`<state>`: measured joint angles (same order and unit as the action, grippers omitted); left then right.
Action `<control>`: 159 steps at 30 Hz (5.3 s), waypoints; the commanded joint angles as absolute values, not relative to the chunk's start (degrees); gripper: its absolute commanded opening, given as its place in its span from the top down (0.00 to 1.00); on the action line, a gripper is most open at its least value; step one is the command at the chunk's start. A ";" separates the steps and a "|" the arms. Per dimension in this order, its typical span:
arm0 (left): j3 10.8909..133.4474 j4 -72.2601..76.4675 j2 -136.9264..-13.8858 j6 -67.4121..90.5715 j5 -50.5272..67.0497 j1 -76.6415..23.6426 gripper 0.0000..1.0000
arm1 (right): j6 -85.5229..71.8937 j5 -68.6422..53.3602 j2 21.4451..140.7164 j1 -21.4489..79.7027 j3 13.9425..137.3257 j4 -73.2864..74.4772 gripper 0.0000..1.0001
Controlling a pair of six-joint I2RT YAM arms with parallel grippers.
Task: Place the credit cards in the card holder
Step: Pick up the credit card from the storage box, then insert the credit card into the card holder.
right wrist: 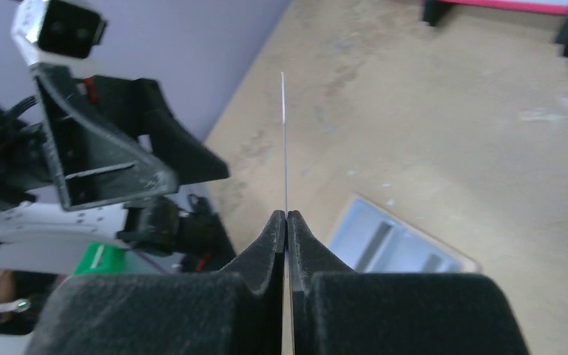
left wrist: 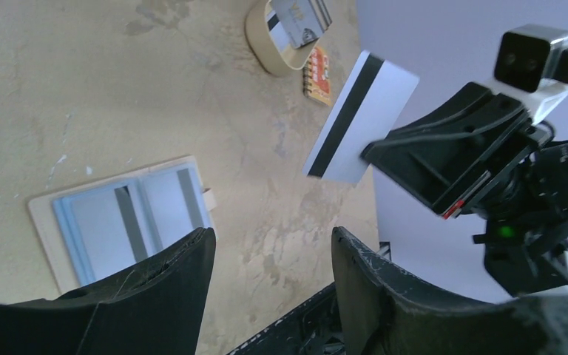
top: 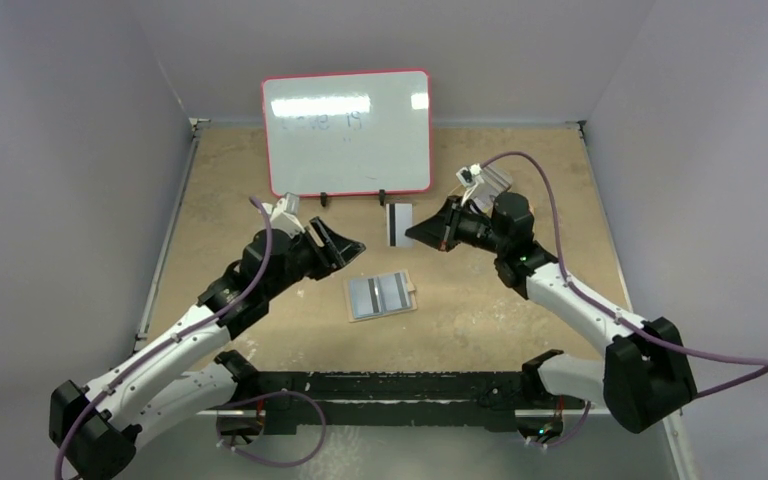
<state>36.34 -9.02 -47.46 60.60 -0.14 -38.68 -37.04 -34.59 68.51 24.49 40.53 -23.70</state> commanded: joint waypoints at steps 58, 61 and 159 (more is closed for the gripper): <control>25.00 14.80 -67.30 59.63 6.98 -38.45 1.00 | -32.51 -15.41 81.57 30.34 35.42 -13.52 0.56; 25.33 13.11 -69.08 59.27 7.69 -38.49 1.00 | -32.49 -16.00 83.82 30.79 35.66 -14.00 0.56; 25.78 19.13 -77.02 46.96 0.63 -37.24 1.00 | -37.07 -20.00 88.20 37.18 30.39 -23.82 0.72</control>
<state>22.70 22.79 -80.34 51.22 2.81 -36.86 -37.06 -17.93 88.29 36.71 30.83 -22.41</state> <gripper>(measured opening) 0.006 0.284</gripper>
